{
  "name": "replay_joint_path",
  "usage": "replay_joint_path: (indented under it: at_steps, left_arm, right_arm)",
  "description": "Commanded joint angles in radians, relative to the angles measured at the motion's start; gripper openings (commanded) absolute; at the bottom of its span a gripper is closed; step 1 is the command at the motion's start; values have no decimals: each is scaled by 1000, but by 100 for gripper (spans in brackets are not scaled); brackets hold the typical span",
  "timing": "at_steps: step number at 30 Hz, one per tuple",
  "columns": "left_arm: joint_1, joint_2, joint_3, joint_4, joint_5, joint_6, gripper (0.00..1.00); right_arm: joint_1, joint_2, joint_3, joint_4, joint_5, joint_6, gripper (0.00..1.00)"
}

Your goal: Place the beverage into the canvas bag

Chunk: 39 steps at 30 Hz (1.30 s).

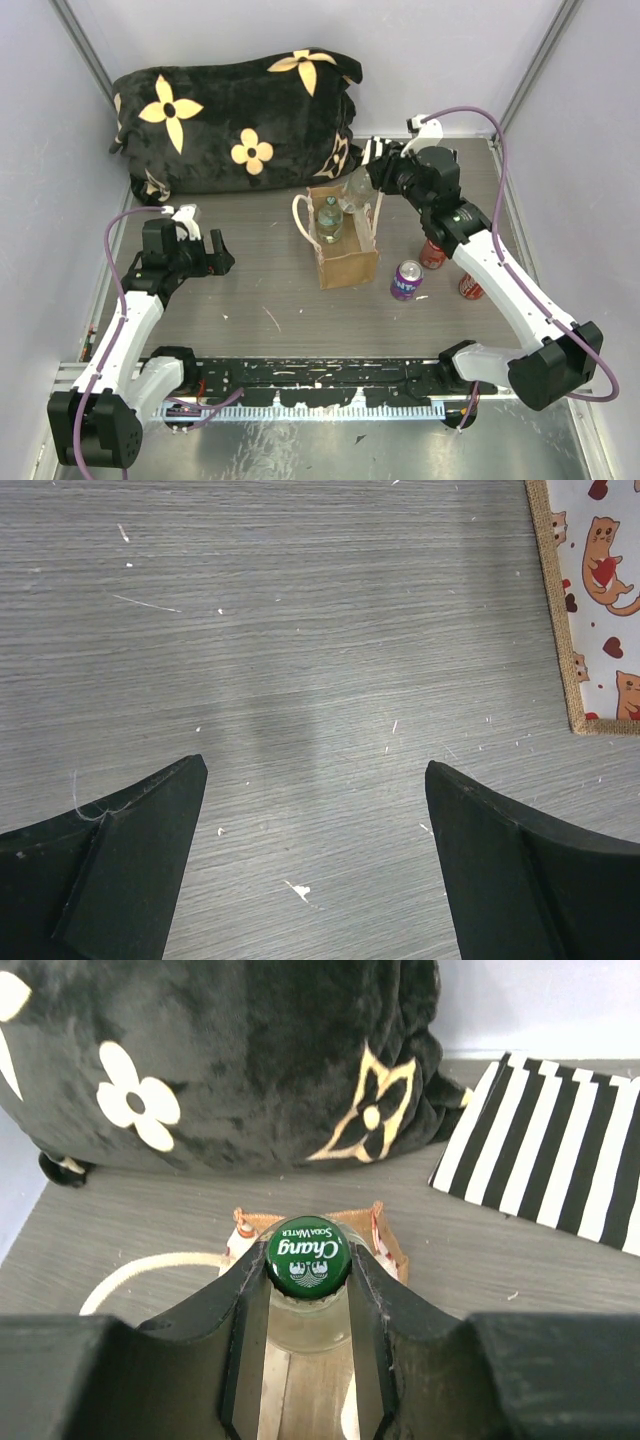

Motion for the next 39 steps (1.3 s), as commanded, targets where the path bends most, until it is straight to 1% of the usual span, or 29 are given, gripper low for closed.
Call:
replay_joint_path:
  at_steps: [1,12,21,29,39]
  left_arm:
    - [5,-12,-4,-10,14,-8,98]
    - [5,1,-8,2,13,-8,98]
    - [5,3,-8,5,14,-10,98]
    - [5,10,-6,6,14,-11,98]
    - [5,9,-6,7,14,-11,98]
  right_arm:
    - [11,-82,25,171,-11,20,1]
    - [26,-64,-11,99,-13,-18,1]
    - [50,-4,2,101,7,-69,1]
    - [99,65,27,106,70,-139,1]
    - [129,105,-2,170,135,-186,1]
